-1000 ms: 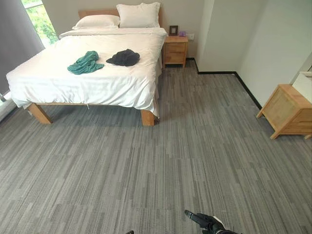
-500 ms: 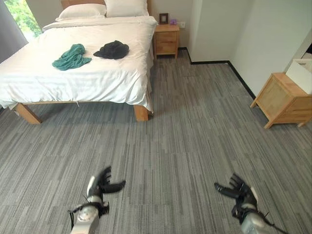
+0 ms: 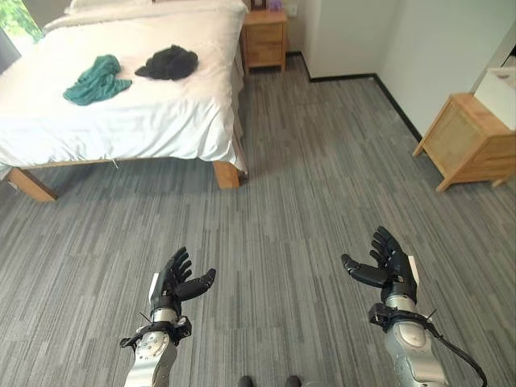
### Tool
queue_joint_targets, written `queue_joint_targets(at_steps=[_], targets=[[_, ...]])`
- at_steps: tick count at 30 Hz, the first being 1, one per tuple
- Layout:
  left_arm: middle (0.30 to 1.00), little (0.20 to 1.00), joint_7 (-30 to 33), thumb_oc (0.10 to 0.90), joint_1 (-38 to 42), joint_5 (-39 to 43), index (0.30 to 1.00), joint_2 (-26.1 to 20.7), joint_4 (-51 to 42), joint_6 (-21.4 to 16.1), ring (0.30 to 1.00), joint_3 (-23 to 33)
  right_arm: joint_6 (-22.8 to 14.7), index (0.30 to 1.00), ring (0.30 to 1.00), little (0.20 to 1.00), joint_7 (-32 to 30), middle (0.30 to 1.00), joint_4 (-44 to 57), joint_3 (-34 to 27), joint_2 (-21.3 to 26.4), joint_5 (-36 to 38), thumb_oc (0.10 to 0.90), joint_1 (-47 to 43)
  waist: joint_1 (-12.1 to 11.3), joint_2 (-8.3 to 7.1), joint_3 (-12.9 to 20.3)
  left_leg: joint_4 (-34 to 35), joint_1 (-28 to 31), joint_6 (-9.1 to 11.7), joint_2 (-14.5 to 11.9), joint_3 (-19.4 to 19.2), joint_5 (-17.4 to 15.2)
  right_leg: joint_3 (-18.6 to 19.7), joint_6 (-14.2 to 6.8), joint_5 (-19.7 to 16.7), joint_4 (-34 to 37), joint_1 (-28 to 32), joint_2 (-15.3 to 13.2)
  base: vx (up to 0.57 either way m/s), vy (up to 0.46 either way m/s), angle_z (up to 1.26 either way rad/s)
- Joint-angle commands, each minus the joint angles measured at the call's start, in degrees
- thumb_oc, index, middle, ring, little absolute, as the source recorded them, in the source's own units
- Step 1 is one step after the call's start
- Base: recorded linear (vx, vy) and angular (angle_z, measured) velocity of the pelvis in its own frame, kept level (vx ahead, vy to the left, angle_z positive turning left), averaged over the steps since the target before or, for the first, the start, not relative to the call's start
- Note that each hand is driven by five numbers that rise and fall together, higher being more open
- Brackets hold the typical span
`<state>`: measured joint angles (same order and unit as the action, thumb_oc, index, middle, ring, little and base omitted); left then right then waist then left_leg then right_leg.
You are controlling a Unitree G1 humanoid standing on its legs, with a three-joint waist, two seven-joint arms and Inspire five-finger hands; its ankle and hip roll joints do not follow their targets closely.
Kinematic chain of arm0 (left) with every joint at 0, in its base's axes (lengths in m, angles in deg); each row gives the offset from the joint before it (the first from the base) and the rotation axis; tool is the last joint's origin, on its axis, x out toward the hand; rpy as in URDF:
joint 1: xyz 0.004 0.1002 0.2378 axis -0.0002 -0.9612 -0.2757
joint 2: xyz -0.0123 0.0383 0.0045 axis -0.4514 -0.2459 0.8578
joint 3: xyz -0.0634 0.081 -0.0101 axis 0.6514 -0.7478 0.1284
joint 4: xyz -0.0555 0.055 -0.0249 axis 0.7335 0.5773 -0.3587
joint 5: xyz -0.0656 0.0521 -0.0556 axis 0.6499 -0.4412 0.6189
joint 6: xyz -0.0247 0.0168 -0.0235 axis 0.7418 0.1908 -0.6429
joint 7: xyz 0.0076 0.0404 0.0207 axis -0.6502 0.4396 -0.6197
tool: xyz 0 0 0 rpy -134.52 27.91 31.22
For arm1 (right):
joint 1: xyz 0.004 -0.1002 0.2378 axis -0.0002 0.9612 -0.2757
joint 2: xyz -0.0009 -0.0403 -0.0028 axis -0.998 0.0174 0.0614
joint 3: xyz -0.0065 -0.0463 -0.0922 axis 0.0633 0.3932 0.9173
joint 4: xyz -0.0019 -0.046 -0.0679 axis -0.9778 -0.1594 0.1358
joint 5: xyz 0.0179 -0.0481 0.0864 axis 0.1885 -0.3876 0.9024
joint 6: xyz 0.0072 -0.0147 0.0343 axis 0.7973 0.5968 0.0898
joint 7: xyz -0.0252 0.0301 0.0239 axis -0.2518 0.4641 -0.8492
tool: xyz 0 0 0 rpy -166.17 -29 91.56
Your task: Pick up bed clothes into laundry basket.
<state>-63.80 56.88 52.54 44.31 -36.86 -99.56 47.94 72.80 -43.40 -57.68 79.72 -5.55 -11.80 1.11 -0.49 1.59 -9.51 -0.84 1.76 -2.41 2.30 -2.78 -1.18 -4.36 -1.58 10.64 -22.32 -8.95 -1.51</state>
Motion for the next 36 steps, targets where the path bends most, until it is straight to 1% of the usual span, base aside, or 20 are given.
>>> queue_joint_targets(at_steps=[1, 3, 5, 6, 9, 11, 12, 13, 14, 17, 20, 21, 22, 24, 26, 29, 32, 34, 35, 36], targets=[[0.900, 0.900, -1.33, 0.800, 4.09, 1.40, 0.900, -4.91, -8.42, -5.52, 0.900, 1.71, -5.16, 0.900, 0.900, 0.900, 1.58, 0.900, 9.20, 1.73, 0.80, -4.49, 0.800, -2.34, 1.65, -1.91, -1.47, -4.23, 0.47, -0.83, -0.40, 2.19, -6.03, 2.36, -7.72, -13.29, -8.68, -4.42, -8.91, 0.17, 0.073, 0.01], [0.900, 0.900, -1.44, 0.800, 4.52, 1.47, 0.900, -5.02, -9.42, -5.61, 0.900, 1.43, -5.15, 0.900, 0.900, 0.900, 1.82, 0.900, 9.87, 1.74, 0.73, -4.55, 0.800, -2.16, 2.38, -1.93, -1.96, -3.92, 1.90, -0.40, -0.67, 2.69, -7.03, 1.91, -7.48, -12.45, -7.81, -6.40, -9.26, 0.27, -0.031, 0.22], [0.900, 0.900, -2.70, 0.800, 5.43, 3.41, 0.900, -5.17, -11.41, -6.48, 0.900, 0.53, -5.31, 0.900, 0.900, 0.900, 2.46, 0.900, 10.06, 0.96, 0.71, -3.37, 0.800, -1.42, 4.89, -2.00, -2.23, -2.86, 5.77, 1.20, -1.47, 4.79, -9.86, 1.96, -7.50, -12.28, 1.00, -9.51, -9.56, 0.58, -0.165, 0.40], [0.900, 0.900, -3.55, 0.800, 7.38, 4.02, 0.900, -4.98, -10.15, -6.80, 0.900, -1.09, -5.22, 0.900, 0.900, 0.900, 2.04, 0.900, 8.40, 0.98, 0.83, -2.92, 0.800, -1.64, 7.32, -3.13, -1.66, -1.06, 9.74, 2.55, -1.64, 6.86, -11.76, 3.97, -8.97, -15.38, 12.05, -12.23, -9.46, 0.56, -0.162, 0.32], [0.900, 0.900, -4.05, 0.800, 8.42, 2.59, 0.900, -4.70, -10.43, -7.47, 0.900, -2.31, -4.86, 0.900, 0.900, 0.900, 2.65, 0.900, 9.16, 0.83, 0.47, -3.12, 0.800, -0.19, 10.08, -2.59, -0.70, 0.32, 15.96, 4.82, -5.55, 8.83, -13.31, 3.41, -10.70, -20.18, 18.53, -13.90, -8.43, 0.62, -0.242, 0.46], [0.900, 0.900, -4.64, 0.800, 7.84, 2.17, 0.900, -4.77, -11.75, -6.95, 0.900, -2.22, -4.78, 0.900, 0.900, 0.900, 3.61, 0.900, 11.51, 0.01, 0.79, -2.88, 0.800, 1.68, 10.09, -2.35, 0.00, -2.14, 15.14, 5.95, -6.59, 9.78, -12.19, 3.14, -10.34, -19.65, 17.09, -12.75, -8.31, 0.45, -0.260, 0.75], [0.900, 0.900, -4.85, 0.800, 7.06, 1.52, 0.900, -4.03, -11.89, -7.16, 0.900, -2.57, -4.97, 0.900, 0.900, 0.900, 4.55, 0.900, 11.22, 0.72, 2.32, -3.48, 0.800, 1.40, 10.27, -2.62, 0.72, -12.11, 12.27, 7.77, -7.59, 9.90, -5.03, 3.72, -8.00, -19.99, 15.26, -10.67, -6.35, 0.33, -0.141, 0.73], [0.900, 0.900, -4.86, 0.800, 7.00, 1.53, 0.900, -4.06, -11.89, -7.15, 0.900, -2.56, -4.96, 0.900, 0.900, 0.900, 4.55, 0.900, 11.21, 0.76, 2.29, -3.49, 0.800, 1.43, 10.28, -2.36, 0.86, -12.30, 12.24, 7.65, -7.81, 9.86, -5.44, 3.63, -8.15, -19.58, 15.21, -10.63, -6.16, 0.65, -0.450, 0.48], [0.900, 0.900, -4.16, 0.800, 7.06, 2.85, 0.900, -2.73, -10.71, -6.50, 0.900, -3.12, -5.22, 0.900, 0.900, 0.900, 4.03, 0.900, 10.49, 0.99, 4.03, -1.02, 0.800, -0.22, 9.49, -3.52, 1.02, -32.46, 4.12, 8.77, -9.69, 6.22, 4.83, 2.26, -4.42, -16.73, 14.27, -5.65, -4.95, 0.52, -0.416, 0.22], [0.900, 0.900, -5.36, 0.800, 8.49, 2.61, 0.900, -3.10, -10.60, -5.40, 0.900, -5.21, -5.60, 0.900, 0.900, 0.900, 2.72, 0.900, 9.60, 1.44, 4.80, 2.04, 0.800, -2.68, 6.48, -5.77, -1.64, -46.88, -6.68, 6.82, -7.49, 3.85, 2.98, 2.71, -1.01, -12.95, 15.29, 1.50, -4.14, 0.49, -0.380, 0.00], [0.900, 0.900, -6.65, 0.800, 9.60, 3.11, 0.900, -3.41, -11.05, -5.29, 0.900, -6.87, -5.74, 0.900, 0.900, 0.900, 2.07, 0.900, 9.55, 0.77, 5.53, 2.81, 0.800, -4.20, 4.64, -6.08, -2.05, -43.38, -13.45, 6.95, -8.69, 0.16, 3.00, 2.29, -1.38, -11.99, 17.02, 5.56, -4.75, 0.35, -0.077, -0.06], [0.900, 0.900, -9.52, 0.800, 10.17, 5.44, 0.900, -3.45, -11.26, -5.25, 0.900, -8.73, -6.33, 0.900, 0.900, 0.900, 2.95, 0.900, 10.07, 1.37, 5.10, 4.44, 0.800, -4.88, 3.76, -4.98, -0.90, -31.06, -14.83, 6.89, -8.91, -2.12, 3.34, 1.79, -2.02, -10.98, 18.58, 7.52, -4.21, 0.48, 0.018, 0.17], [0.900, 0.900, -9.64, 0.800, 10.09, 5.54, 0.900, -3.44, -11.21, -5.29, 0.900, -8.80, -6.36, 0.900, 0.900, 0.900, 3.04, 0.900, 10.04, 1.30, 5.16, 4.51, 0.800, -4.74, 3.30, -5.22, -1.19, -30.16, -13.58, 6.86, -8.73, -2.69, 3.29, 2.20, -2.09, -10.84, 18.80, 8.19, -4.44, 0.53, 0.087, 0.23], [0.900, 0.900, -13.03, 0.800, 9.91, 7.41, 0.900, -3.92, -12.32, -5.18, 0.900, -10.10, -6.21, 0.900, 0.900, 0.900, 4.68, 0.900, 11.62, 2.36, 5.39, 3.06, 0.800, -4.27, 1.75, -3.93, -0.23, -16.46, -12.22, 5.97, -6.84, -2.65, 3.14, 2.94, -2.98, -9.62, 18.83, 9.65, -3.20, 0.37, 0.091, -0.15], [0.900, 0.900, -16.01, 0.800, 10.25, 9.15, 0.900, -4.07, -12.69, -5.23, 0.900, -10.73, -6.27, 0.900, 0.900, 0.900, 6.84, 0.900, 13.36, 1.80, 5.55, 1.69, 0.800, -2.89, 2.22, -3.47, 0.46, -10.46, -8.95, 5.17, -5.77, -4.01, 2.48, 2.24, -3.35, -8.87, 18.24, 10.37, -2.99, 0.25, 0.070, -0.49], [0.900, 0.900, -20.65, 0.800, 11.07, 17.26, 0.900, -3.88, -16.34, -3.62, 0.900, -11.77, -6.44, 0.900, 0.900, 0.900, 10.92, 0.900, 15.71, 0.01, 4.14, 6.96, 0.800, -0.41, 3.38, -3.42, 1.07, -8.14, -5.79, 3.84, -2.92, -2.11, 0.58, 1.45, -5.06, -8.49, 12.46, 8.27, -4.28, 0.13, 0.134, 0.01], [0.900, 0.900, -29.15, 0.800, 7.51, 30.32, 0.900, -4.57, -23.44, -1.14, 0.900, -6.78, -6.79, 0.900, 0.900, 0.900, 15.34, 0.900, 19.40, -3.90, 2.97, 11.64, 0.800, 1.61, 4.75, -3.06, 0.86, -4.20, -1.45, 0.79, -0.84, -0.62, -0.39, 3.48, -7.64, -14.96, -1.92, 1.10, -7.08, 0.06, 0.162, 0.16], [0.900, 0.900, -28.74, 0.800, 6.30, 31.49, 0.900, -4.37, -24.48, -2.08, 0.900, -3.66, -6.95, 0.900, 0.900, 0.900, 15.20, 0.900, 20.21, -4.75, 2.48, 12.03, 0.800, 1.84, 5.23, -3.05, 0.84, -3.96, -1.33, 0.72, -0.71, 1.06, -0.37, 6.28, -7.51, -14.09, -3.61, 0.13, -6.18, 0.04, 0.006, 0.55], [0.900, 0.900, -25.69, 0.800, 5.14, 31.20, 0.900, -3.70, -24.36, -5.67, 0.900, 1.88, -6.91, 0.900, 0.900, 0.900, 15.53, 0.900, 21.73, -7.11, 2.42, 12.71, 0.800, 2.17, 5.58, -3.17, 2.14, -2.43, -0.75, 0.94, 0.09, 3.82, -0.05, 11.02, -6.42, -11.24, 1.15, 0.95, -3.28, 0.10, -0.014, 0.77], [0.900, 0.900, -25.53, 0.800, 5.02, 31.06, 0.900, -3.62, -24.47, -5.69, 0.900, 1.88, -6.90, 0.900, 0.900, 0.900, 15.52, 0.900, 21.75, -7.04, 2.48, 12.72, 0.800, 2.22, 5.87, -3.12, 2.06, -2.26, -0.42, 0.95, 0.08, 4.08, -0.15, 10.75, -6.36, -10.99, 1.21, 1.32, -3.33, 0.19, -0.015, 1.02]])
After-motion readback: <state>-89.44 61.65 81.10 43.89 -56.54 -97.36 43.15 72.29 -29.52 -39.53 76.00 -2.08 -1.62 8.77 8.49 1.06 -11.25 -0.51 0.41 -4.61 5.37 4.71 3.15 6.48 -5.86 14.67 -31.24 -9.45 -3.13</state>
